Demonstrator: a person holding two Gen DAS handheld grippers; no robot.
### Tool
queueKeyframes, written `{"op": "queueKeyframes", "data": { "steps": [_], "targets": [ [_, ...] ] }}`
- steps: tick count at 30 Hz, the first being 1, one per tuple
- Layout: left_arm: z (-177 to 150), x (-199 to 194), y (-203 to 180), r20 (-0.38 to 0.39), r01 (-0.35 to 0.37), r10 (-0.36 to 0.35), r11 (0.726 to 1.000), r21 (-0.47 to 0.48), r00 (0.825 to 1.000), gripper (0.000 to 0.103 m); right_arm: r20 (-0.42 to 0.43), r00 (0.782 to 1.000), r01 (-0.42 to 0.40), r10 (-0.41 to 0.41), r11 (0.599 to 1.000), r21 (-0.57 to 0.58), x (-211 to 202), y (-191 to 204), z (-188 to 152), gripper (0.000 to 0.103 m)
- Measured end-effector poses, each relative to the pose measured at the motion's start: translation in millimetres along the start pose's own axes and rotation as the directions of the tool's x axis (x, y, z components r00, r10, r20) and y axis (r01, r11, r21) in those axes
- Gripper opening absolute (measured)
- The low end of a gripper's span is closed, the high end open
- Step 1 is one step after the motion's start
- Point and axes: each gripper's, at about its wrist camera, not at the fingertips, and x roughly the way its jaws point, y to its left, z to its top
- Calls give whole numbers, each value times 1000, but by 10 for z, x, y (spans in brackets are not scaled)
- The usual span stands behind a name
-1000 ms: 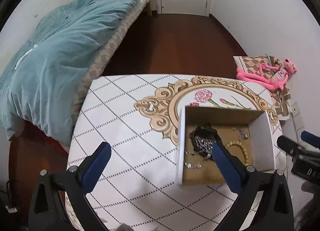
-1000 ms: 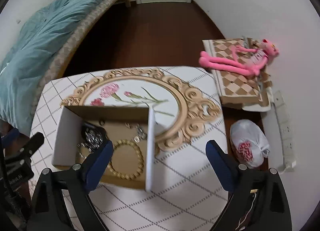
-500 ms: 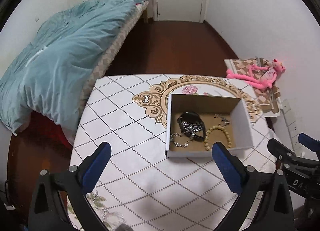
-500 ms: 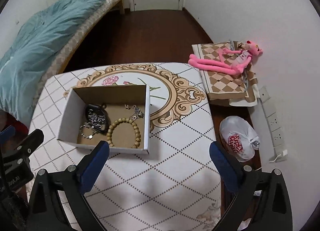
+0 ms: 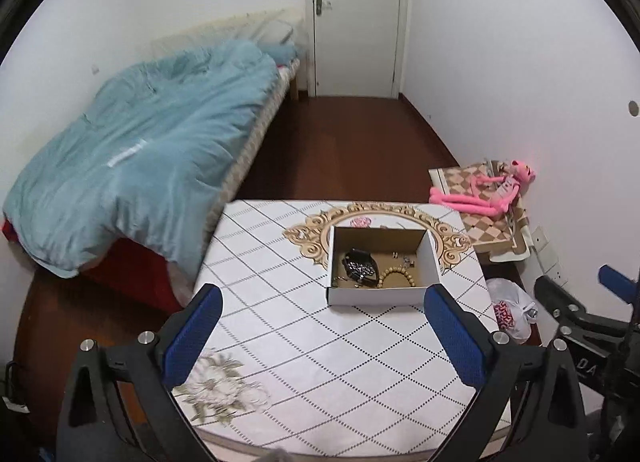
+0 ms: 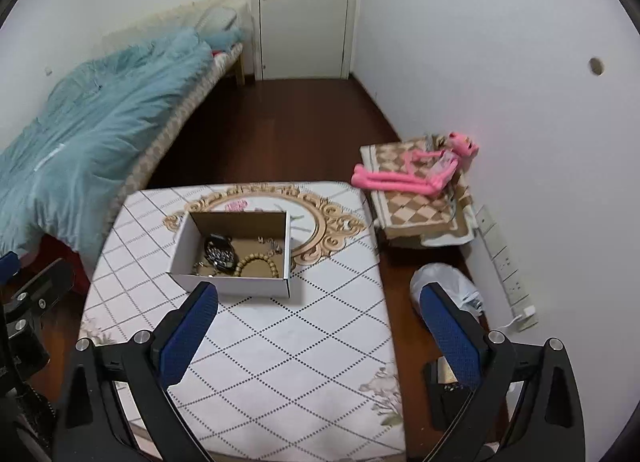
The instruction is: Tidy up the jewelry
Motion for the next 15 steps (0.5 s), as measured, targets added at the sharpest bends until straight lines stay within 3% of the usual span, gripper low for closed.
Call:
{"op": "queueKeyframes", "data": {
  "steps": [8, 15],
  "targets": [
    [-67, -630, 83, 42, -28, 28, 1000, 1, 999, 103, 121, 993, 3, -5, 1000, 11, -860, -62, -65, 103],
    [-153, -832, 96, 33, -8, 9, 1000, -11, 999, 103, 145, 989, -20, 17, 1000, 18, -1252, -81, -161, 103]
  ]
}}
